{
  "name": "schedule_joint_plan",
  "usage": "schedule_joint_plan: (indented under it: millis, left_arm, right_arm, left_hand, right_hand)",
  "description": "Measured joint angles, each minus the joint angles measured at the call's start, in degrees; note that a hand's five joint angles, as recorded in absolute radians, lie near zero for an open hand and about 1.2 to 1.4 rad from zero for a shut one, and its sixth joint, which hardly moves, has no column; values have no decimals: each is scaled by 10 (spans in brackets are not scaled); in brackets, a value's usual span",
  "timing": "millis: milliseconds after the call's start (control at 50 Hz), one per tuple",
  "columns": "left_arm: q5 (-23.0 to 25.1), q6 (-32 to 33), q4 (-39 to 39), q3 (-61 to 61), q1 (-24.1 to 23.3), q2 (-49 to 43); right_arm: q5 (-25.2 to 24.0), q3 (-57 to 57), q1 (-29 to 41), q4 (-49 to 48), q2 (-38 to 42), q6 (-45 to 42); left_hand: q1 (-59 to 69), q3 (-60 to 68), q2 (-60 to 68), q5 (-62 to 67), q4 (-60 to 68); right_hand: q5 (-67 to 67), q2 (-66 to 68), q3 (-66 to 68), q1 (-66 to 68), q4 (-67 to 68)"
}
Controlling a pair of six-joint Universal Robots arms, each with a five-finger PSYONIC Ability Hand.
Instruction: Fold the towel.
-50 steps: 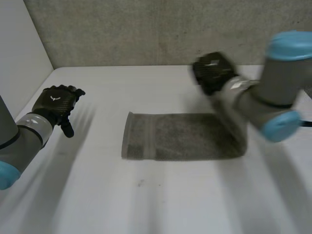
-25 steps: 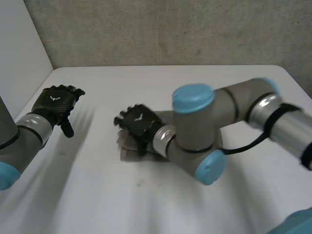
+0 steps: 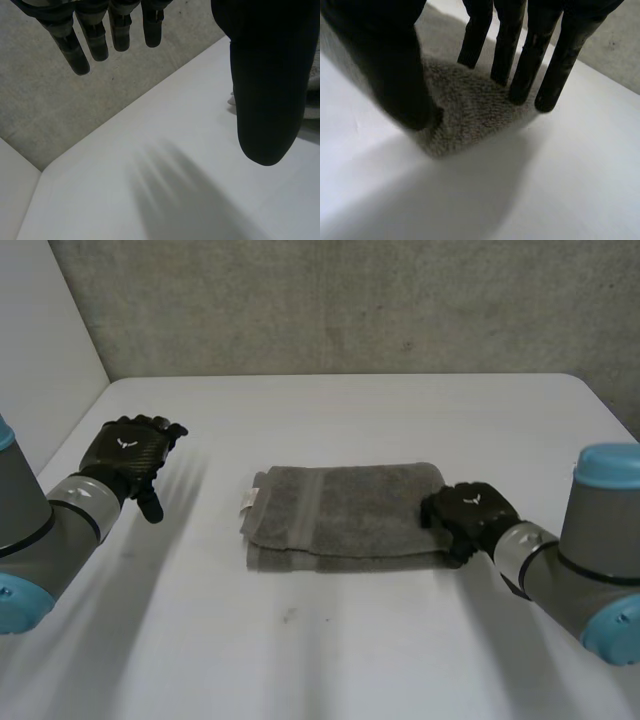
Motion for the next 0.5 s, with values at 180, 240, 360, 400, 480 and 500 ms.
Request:
schedule_joint_plan:
  millis: [180,240,360,400,480,500]
  left_arm:
    - [-1,0,-1,-5,-1,3]
    - [0,0,0,-10,-1,5]
    - [0,0,0,-17,0,9]
    - [0,0,0,-18,0,9]
    - [0,0,0,-19,1,10]
    - [-1,0,-1,-19,2,10]
  right_arm:
    - [17,-31,-2,-38,13,-25]
    - [33,-86,24,-40,9,-12]
    - [43,-228,127,-14,47,-1]
    - [41,-267,154,3,67,-5]
    - [27,-365,215,63,133,-26]
    - [14,-411,241,100,170,-45]
  left_hand:
    - [0,0,0,0,0]
    - [0,0,0,0,0]
    - [0,0,0,0,0]
    - [0,0,0,0,0]
    - [0,0,0,0,0]
    - [0,0,0,0,0]
  right_hand:
    - [299,287,302,335,303]
    - [309,294,308,342,309]
    - [310,298,312,346,312]
    - [311,298,312,346,313]
    - [311,298,312,347,313]
    - [311,298,312,347,313]
